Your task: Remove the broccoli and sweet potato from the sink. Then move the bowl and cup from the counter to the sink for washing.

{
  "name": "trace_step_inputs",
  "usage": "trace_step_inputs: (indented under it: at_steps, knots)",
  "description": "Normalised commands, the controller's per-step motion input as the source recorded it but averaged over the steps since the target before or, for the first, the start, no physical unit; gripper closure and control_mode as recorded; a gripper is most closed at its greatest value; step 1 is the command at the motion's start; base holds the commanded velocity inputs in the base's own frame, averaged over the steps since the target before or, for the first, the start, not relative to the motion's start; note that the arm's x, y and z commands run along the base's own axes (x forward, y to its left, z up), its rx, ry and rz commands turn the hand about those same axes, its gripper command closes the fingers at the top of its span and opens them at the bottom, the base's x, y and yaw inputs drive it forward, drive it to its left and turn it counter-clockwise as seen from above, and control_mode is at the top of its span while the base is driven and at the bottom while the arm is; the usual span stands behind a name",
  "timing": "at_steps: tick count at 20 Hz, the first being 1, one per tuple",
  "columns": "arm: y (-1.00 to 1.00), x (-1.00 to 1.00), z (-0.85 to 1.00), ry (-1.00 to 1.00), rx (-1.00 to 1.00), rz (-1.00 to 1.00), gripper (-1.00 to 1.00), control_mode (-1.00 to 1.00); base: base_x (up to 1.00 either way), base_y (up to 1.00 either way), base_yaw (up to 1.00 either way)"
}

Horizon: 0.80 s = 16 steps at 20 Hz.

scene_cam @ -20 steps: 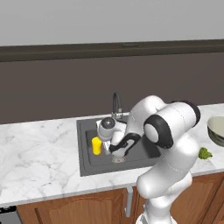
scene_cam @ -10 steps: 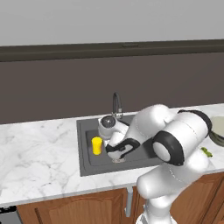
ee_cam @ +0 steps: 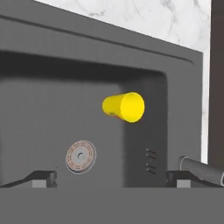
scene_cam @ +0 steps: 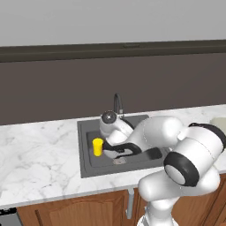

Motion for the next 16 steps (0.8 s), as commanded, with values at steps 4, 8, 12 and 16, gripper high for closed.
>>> trace_step_inputs:
  at_steps: [4,8,12,16]
  knots:
    - [-0.11,-0.23,0.26,0.06,0.01,-0.13,-1.0,-1.0,0.0,0.0,0.0]
    - [-0.15,-0.36,0.15,0.03,0.03,-0.16,-1.0,-1.0,0.0,0.0,0.0]
    - [-0.08,-0.28,0.22,0.05,0.06,-0.2,-1.0,-1.0,0.0,0.0,0.0]
    - [-0.13,-0.27,0.27,0.0,0.09,-0.19,-1.0,-1.0,0.0,0.0,0.0]
